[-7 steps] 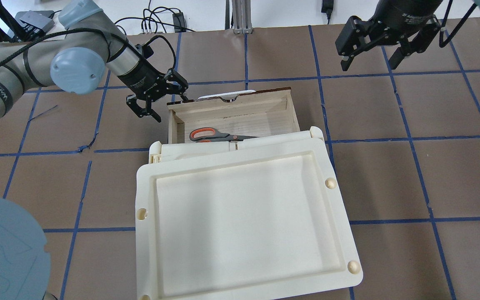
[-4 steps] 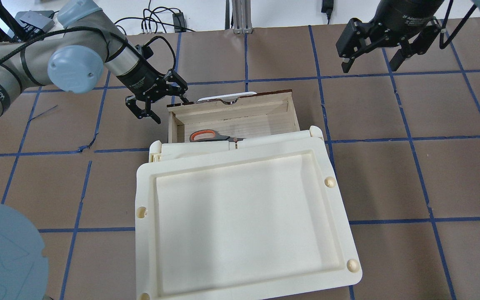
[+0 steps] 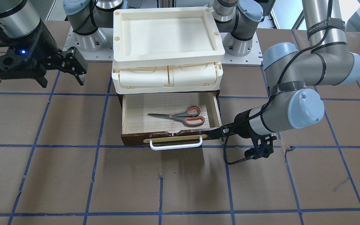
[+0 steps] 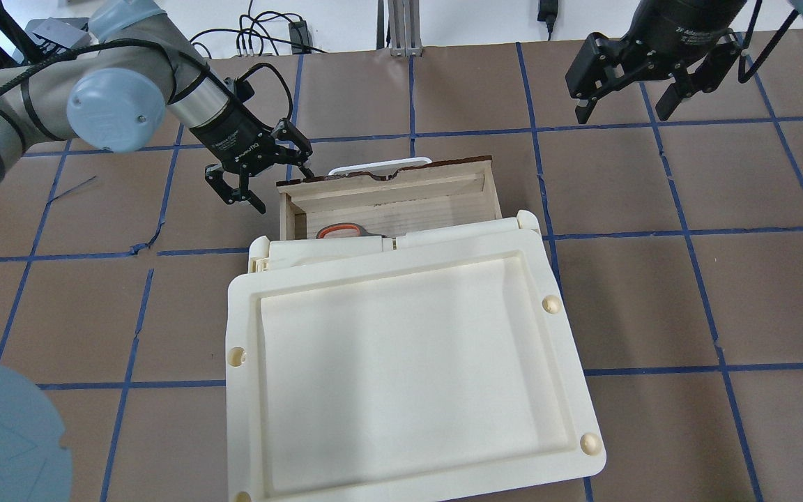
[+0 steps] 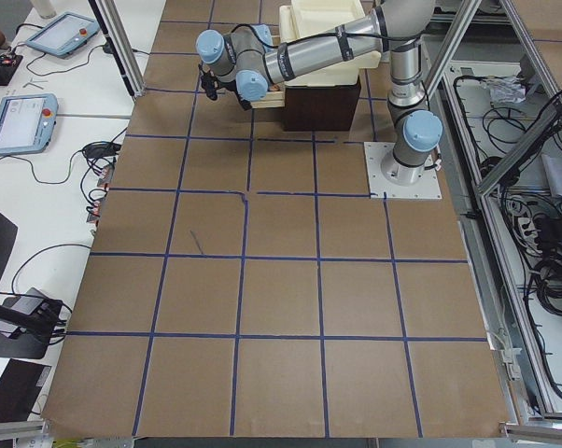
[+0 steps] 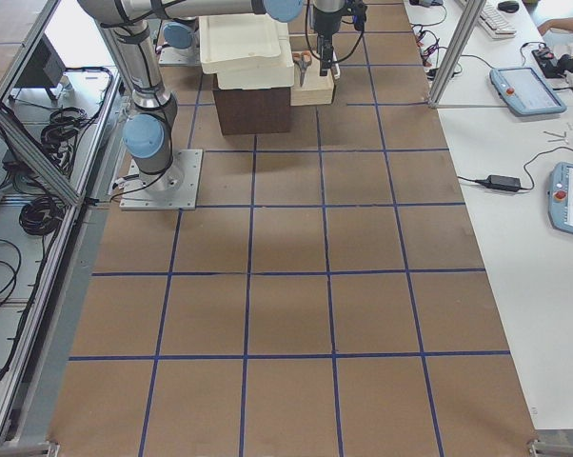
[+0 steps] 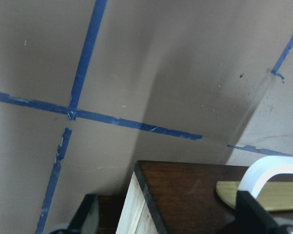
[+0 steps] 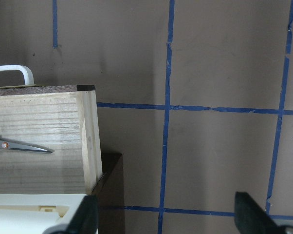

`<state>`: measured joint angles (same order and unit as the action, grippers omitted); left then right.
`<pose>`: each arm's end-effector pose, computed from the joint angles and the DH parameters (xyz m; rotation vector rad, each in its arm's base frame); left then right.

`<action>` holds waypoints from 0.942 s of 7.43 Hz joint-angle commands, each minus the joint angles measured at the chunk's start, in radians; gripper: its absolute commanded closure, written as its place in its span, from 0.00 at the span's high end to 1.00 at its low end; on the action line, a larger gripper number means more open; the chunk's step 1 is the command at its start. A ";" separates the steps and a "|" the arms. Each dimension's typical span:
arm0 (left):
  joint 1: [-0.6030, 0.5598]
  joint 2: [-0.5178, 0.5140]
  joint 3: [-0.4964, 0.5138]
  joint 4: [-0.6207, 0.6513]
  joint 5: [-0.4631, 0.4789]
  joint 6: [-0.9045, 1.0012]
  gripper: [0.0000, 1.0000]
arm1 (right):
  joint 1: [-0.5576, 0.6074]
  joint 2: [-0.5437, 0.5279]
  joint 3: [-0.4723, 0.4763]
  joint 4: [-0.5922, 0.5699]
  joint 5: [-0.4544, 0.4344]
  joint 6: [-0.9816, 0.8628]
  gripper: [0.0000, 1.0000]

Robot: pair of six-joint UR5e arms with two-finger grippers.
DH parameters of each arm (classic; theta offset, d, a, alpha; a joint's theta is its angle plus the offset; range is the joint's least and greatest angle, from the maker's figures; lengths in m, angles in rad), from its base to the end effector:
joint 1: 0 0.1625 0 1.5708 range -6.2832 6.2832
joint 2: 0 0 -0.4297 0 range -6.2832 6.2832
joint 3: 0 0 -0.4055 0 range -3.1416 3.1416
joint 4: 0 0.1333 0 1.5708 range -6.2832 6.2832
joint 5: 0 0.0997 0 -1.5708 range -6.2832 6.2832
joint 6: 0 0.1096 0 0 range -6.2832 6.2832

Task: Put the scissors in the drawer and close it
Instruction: 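Push the drawer front with the left gripper toward the box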

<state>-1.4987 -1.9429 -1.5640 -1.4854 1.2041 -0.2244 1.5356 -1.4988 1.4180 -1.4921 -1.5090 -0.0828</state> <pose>-0.1287 -0.6134 0.2921 0.4802 -2.7260 -0.4277 0.1212 -0.5396 0.5146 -0.0734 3.0791 -0.0088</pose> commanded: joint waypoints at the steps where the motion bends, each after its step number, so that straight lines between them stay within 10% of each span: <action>1: 0.000 0.010 -0.002 -0.051 0.000 0.002 1.00 | 0.000 -0.001 0.001 0.000 -0.019 0.000 1.00; 7: -0.002 0.039 -0.008 -0.165 0.002 0.016 1.00 | 0.000 -0.006 0.012 0.000 -0.022 0.002 1.00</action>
<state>-1.5002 -1.9048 -1.5714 -1.6217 1.2055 -0.2133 1.5355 -1.5022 1.4250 -1.4926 -1.5309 -0.0813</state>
